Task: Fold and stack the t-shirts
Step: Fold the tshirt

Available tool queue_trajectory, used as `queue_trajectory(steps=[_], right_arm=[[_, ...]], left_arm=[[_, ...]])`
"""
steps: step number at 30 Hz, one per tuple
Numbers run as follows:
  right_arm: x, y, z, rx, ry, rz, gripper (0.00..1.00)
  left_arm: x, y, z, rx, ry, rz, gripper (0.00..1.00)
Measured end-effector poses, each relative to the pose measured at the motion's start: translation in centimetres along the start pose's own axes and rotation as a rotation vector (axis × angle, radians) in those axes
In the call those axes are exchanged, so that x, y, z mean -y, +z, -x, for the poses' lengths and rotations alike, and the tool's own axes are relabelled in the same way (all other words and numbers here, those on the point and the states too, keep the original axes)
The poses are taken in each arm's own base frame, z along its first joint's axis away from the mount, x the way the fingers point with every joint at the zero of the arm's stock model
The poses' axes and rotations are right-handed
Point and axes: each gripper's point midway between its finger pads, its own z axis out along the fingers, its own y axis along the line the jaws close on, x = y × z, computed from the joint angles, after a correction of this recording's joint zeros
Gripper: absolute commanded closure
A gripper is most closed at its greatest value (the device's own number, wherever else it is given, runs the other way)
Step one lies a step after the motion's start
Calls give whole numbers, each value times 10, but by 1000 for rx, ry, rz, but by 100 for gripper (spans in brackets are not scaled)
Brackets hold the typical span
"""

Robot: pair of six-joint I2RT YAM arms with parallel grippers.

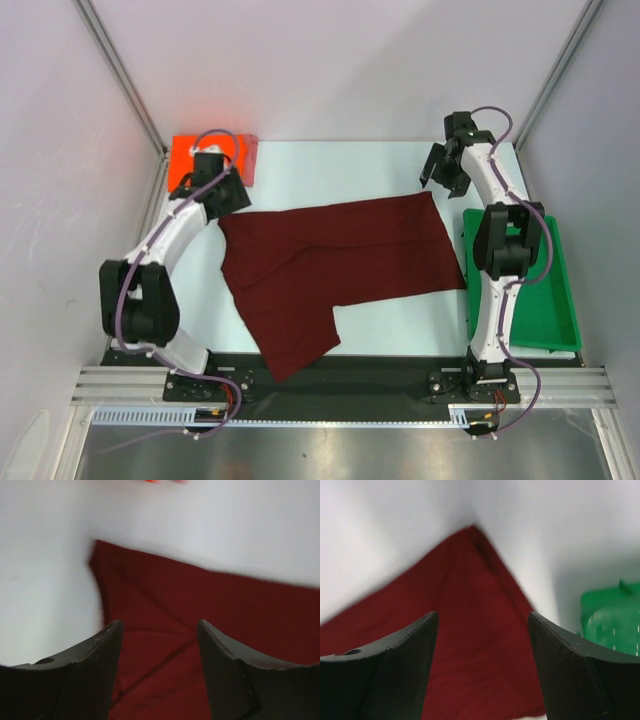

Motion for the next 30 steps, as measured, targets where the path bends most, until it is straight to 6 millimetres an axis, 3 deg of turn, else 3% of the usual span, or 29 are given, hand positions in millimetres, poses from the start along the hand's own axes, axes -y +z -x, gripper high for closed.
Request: queue_trajectory(steps=[3,5,8,12,15,20,30], right_arm=[[-16,-42,-15,10,-37,50,23],[-24,-72,-32,2,-68,94,23],[-36,-114,-58,3,-111,174,24],[-35,-146,-85,-10,-124,241,24],[-28,-151,-99,-25,-118,252,24],[-22,-146,-117,-67,-102,253,24],[-24,-140,-126,-92,-95,274,24]], left_arm=[[48,-21,-21,-7,72,-208,43],[68,-19,-39,-50,101,-307,39],[82,2,-69,-153,125,-373,36],[85,36,-115,-302,150,-375,38],[84,48,-136,-367,172,-360,40],[99,48,-125,-339,192,-384,45],[101,56,-136,-374,212,-362,58]])
